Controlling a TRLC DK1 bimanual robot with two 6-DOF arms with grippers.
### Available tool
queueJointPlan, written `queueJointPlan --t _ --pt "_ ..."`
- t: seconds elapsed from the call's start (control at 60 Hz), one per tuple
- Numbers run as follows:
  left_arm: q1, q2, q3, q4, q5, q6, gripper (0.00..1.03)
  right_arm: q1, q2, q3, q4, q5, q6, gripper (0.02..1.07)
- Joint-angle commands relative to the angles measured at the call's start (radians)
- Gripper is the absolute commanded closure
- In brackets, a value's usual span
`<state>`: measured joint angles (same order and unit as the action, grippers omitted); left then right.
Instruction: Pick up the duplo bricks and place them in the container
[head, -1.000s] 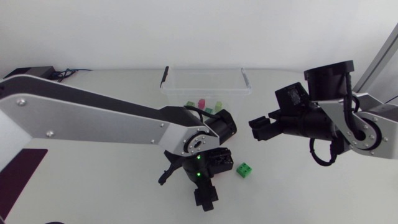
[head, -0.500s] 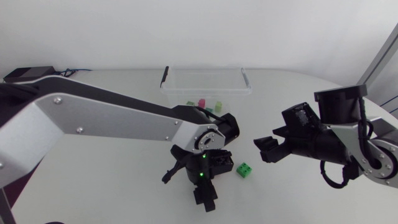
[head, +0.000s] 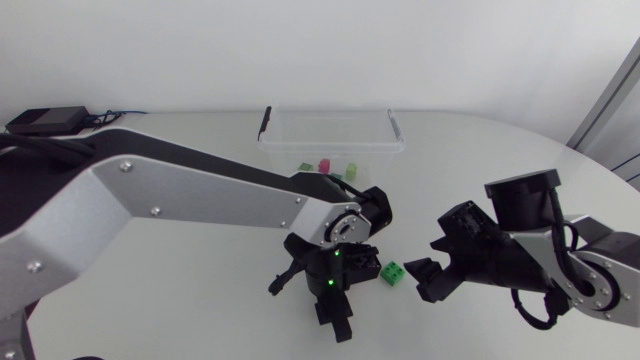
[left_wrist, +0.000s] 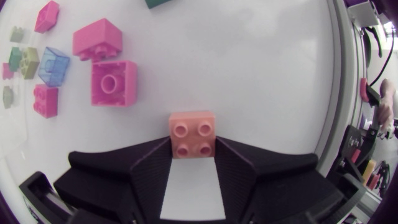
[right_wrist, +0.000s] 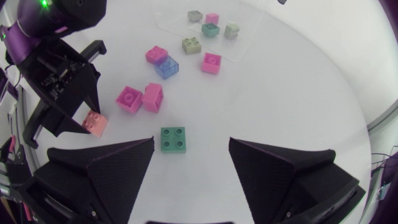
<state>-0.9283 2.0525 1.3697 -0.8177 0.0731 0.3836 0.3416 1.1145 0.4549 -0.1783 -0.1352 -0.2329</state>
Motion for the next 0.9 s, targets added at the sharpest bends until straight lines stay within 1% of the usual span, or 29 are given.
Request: queueJointPlan --t 0.0,0.083,0.3,0.467,0.65,0.8,0.883 --pt "-0.009 -0.002 -0.027 0.000 0.011 -0.023 0.69 0.008 0.053 -0.027 0.019 -0.012 -0.026 0.20" --pt "0.002 -0.052 -0.060 0.025 0.021 -0.025 0.69 0.010 0.088 -0.025 0.031 -0.010 -0.034 0.20" --pt "0.045 -0.199 -0.084 0.034 0.031 -0.031 0.69 0.037 0.163 -0.007 0.051 -0.010 -0.043 0.20" --pt "0.112 -0.307 -0.050 0.037 0.030 -0.028 0.69 0.062 0.215 0.013 0.062 -0.010 -0.043 0.20" --pt "0.187 -0.373 0.012 0.074 0.031 -0.037 0.69 0.066 0.306 0.042 0.086 -0.009 -0.045 0.20" --pt "0.240 -0.408 0.046 0.153 0.030 -0.046 0.68 0.066 0.347 0.073 0.097 -0.007 -0.048 0.20" --pt "0.275 -0.410 0.052 0.235 0.030 -0.055 0.68 0.068 0.384 0.096 0.099 -0.007 -0.049 0.20"
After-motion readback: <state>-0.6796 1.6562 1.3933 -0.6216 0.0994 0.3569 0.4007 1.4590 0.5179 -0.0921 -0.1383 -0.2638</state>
